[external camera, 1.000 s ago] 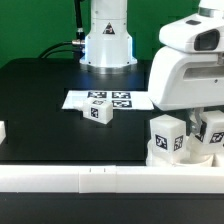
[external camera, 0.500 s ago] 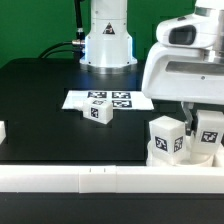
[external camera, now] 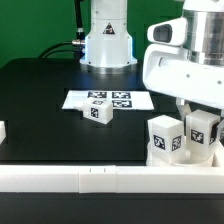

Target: Assemble stool

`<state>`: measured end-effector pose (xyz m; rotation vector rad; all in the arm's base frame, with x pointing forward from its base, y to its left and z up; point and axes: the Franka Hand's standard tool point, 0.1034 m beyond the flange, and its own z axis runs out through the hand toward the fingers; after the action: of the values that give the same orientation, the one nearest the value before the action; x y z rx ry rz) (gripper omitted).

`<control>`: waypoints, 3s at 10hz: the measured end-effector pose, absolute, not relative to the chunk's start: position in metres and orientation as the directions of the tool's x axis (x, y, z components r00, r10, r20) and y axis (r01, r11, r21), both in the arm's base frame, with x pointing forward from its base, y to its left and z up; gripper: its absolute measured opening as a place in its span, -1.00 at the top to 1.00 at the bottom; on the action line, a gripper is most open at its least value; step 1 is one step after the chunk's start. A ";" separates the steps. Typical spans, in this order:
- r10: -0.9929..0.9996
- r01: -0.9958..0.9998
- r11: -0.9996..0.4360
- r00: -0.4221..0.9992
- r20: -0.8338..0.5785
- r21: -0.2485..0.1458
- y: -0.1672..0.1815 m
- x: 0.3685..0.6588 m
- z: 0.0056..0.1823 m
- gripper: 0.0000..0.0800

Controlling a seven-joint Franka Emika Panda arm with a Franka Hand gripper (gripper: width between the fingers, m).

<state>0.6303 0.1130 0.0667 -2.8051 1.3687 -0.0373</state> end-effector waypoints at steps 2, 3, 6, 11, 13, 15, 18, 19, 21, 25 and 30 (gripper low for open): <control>-0.965 -0.965 -0.256 0.258 -0.037 -0.066 0.109 0.628 0.066 0.17; -0.994 -0.994 -0.085 0.090 -0.065 -0.075 0.109 0.627 0.066 0.17; -0.996 -0.996 -0.044 0.050 -0.076 -0.072 0.109 0.627 0.066 0.17; -0.806 -0.809 -0.585 0.588 -0.068 -0.063 0.113 0.615 0.087 -0.61; -0.693 -0.696 -0.715 0.718 -0.056 -0.075 0.113 0.614 0.088 -0.62; -0.579 -0.581 -0.810 0.814 -0.044 -0.082 0.112 0.614 0.087 -0.62; -0.093 -0.091 -0.993 0.995 0.025 -0.077 0.114 0.618 0.090 -0.62; 0.093 0.094 -0.994 0.995 0.034 -0.059 0.112 0.620 0.092 -0.62; 0.191 0.193 -0.980 0.981 0.039 -0.048 0.110 0.620 0.091 -0.62; 0.711 0.711 -0.703 0.703 0.007 0.019 0.110 0.620 0.094 -0.62; 0.918 0.919 -0.393 0.395 -0.037 0.040 0.101 0.620 0.092 -0.62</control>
Offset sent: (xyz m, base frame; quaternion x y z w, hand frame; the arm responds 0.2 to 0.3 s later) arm 0.0077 0.0011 0.0067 0.0488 -0.0313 0.3092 0.9492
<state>0.6198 0.1014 0.0916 -2.6680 -1.7585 0.0145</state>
